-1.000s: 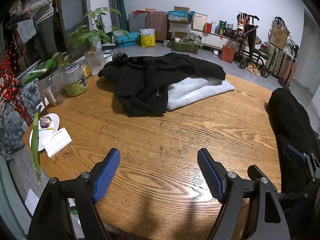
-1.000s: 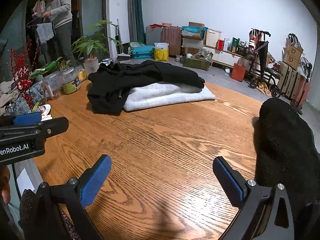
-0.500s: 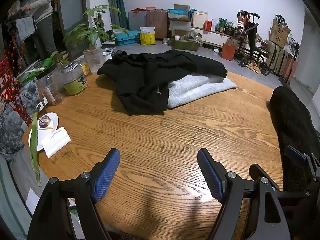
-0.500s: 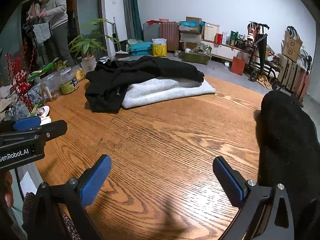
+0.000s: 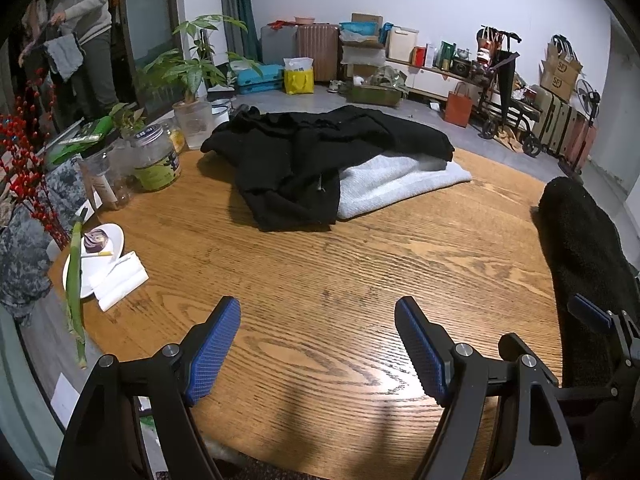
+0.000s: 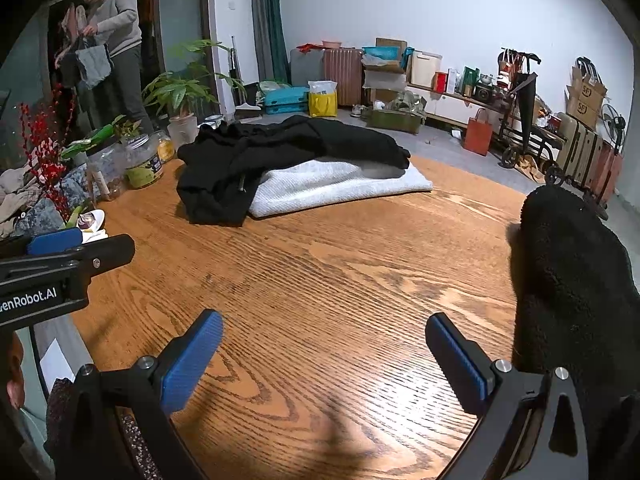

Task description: Fold clothes

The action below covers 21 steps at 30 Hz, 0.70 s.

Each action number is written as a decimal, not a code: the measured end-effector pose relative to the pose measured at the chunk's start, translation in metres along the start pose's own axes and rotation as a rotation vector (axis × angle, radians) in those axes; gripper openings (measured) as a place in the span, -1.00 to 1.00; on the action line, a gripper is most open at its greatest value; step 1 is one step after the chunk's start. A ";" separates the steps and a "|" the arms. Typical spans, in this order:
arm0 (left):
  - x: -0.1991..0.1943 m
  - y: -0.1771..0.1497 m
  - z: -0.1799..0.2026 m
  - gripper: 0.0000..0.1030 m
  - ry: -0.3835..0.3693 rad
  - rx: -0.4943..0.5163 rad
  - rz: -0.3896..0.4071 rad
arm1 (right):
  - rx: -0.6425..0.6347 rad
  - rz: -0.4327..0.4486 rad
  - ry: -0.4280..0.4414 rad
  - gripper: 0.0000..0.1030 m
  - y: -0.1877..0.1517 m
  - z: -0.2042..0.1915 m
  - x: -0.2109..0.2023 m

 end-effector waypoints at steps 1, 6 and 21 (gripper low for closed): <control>-0.001 0.000 0.000 0.55 0.001 0.001 0.000 | -0.001 0.002 0.001 1.00 0.000 0.000 -0.001; -0.003 -0.001 -0.001 0.55 0.005 0.003 0.003 | 0.002 0.010 0.002 1.00 0.000 0.000 -0.004; 0.010 0.011 -0.016 0.55 0.047 -0.004 0.010 | 0.034 0.001 -0.011 1.00 0.000 0.011 0.003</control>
Point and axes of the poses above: each gripper's, at about its wrist camera, not at the fingertips, and x roughly the way its jaws point, z to its right, y to its top, the point moved 4 cm from there along x, roughly the way its jaws point, and after that the axes turned 7 degrees about z, right-handed, at the moved point
